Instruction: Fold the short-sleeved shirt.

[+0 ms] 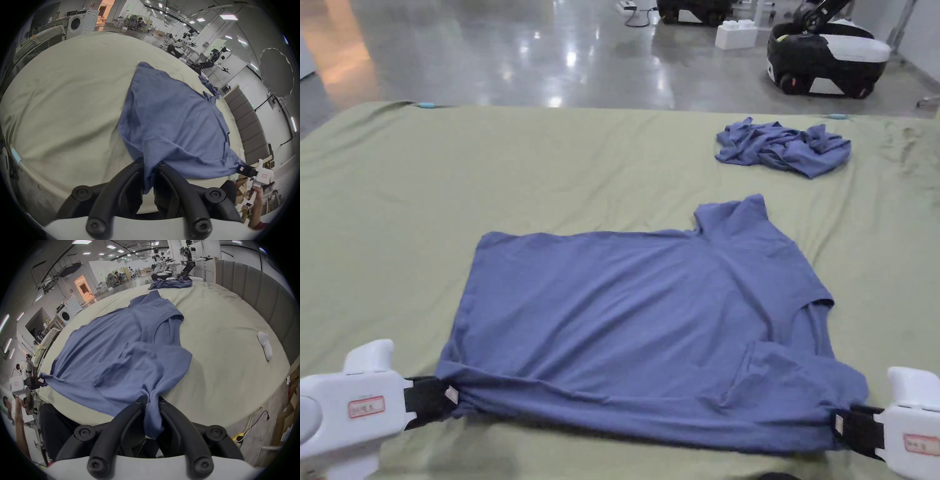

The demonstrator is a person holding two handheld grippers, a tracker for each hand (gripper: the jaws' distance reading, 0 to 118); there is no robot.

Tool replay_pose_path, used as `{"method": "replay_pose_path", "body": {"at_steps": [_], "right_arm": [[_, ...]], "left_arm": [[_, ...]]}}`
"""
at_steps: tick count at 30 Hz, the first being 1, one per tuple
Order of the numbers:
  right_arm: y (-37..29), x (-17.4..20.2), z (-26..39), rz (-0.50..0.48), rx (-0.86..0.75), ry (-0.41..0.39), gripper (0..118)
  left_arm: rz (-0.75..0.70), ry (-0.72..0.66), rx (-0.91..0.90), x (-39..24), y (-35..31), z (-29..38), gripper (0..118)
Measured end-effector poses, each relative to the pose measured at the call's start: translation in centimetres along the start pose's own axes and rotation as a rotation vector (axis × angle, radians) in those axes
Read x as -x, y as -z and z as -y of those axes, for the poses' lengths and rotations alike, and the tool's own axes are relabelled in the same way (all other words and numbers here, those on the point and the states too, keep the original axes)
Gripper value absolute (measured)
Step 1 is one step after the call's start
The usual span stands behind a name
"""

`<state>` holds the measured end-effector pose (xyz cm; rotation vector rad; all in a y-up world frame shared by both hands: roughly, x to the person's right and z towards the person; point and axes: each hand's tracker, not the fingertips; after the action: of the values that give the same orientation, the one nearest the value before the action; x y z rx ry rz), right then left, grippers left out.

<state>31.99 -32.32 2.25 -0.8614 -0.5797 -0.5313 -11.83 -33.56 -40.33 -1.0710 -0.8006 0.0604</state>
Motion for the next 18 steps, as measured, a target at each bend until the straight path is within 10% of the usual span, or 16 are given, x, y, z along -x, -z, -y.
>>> {"method": "replay_pose_path", "body": {"at_steps": [5,15,18], "right_arm": [[2.0,-1.3,-7.1,-0.145,0.084,0.143,10],[11.0,-2.2,-15.6,-0.102,0.155,0.383,13],[11.2,-1.8,-16.2,-0.048,0.149,0.290,76]], "left_arm": [[0.046,-0.032,0.053,-1.5,2.0,-5.3,11],[0.062,-0.340,0.093,0.6,9.4,-10.4,11],[0.035,-0.336,0.067,0.1,9.3,-10.3,33]]}}
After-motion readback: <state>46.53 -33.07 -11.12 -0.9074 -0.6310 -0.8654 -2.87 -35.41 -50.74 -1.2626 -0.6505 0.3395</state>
